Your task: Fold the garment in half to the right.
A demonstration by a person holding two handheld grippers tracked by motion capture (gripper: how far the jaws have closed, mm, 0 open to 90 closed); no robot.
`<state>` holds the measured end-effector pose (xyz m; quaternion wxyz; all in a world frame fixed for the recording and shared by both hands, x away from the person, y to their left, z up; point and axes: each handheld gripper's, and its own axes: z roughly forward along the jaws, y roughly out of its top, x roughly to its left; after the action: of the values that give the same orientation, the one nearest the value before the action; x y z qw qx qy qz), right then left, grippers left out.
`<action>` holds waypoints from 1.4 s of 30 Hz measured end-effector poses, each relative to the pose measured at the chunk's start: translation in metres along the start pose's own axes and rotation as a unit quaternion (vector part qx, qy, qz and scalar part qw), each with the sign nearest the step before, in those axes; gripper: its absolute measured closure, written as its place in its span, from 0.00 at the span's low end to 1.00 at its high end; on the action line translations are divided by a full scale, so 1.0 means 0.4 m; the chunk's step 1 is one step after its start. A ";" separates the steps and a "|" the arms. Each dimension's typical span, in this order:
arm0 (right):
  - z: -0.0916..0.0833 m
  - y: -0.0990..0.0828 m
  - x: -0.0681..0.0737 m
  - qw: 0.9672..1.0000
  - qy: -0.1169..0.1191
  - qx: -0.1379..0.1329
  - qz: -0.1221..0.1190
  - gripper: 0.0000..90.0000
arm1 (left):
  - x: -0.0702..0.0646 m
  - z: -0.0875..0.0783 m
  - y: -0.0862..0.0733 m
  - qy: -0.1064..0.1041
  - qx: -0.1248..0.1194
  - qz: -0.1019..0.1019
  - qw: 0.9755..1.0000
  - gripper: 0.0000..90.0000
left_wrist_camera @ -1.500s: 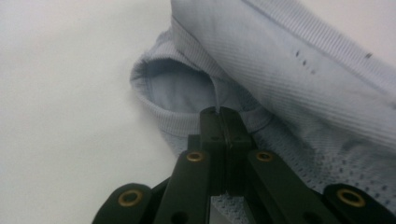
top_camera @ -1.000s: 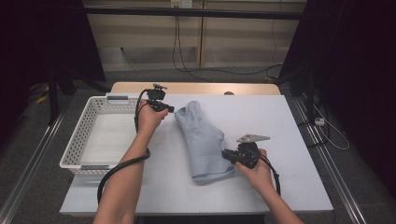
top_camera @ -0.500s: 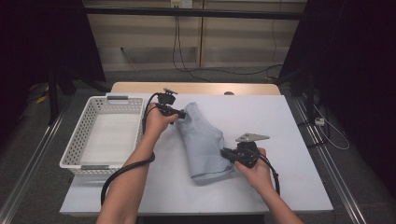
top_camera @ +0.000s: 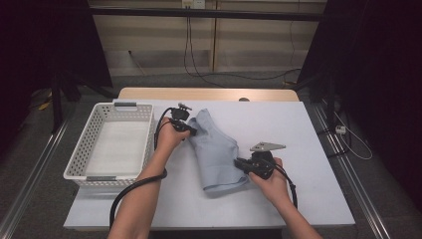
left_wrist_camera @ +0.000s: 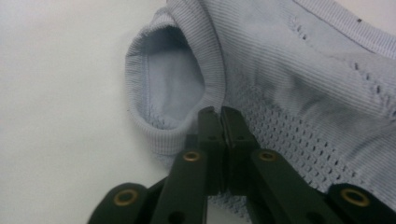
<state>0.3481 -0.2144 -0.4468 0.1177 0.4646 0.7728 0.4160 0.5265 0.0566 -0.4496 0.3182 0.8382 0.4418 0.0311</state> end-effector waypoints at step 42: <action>-0.059 -0.005 -0.029 0.998 -0.014 -0.042 -0.043 0.38 | 0.013 -0.148 0.005 0.000 -0.042 -0.023 0.999 0.43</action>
<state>0.3397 -0.2370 -0.4360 0.1661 0.4316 0.7719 0.4362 0.5114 0.0897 -0.4026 0.3541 0.8138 0.4589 0.0425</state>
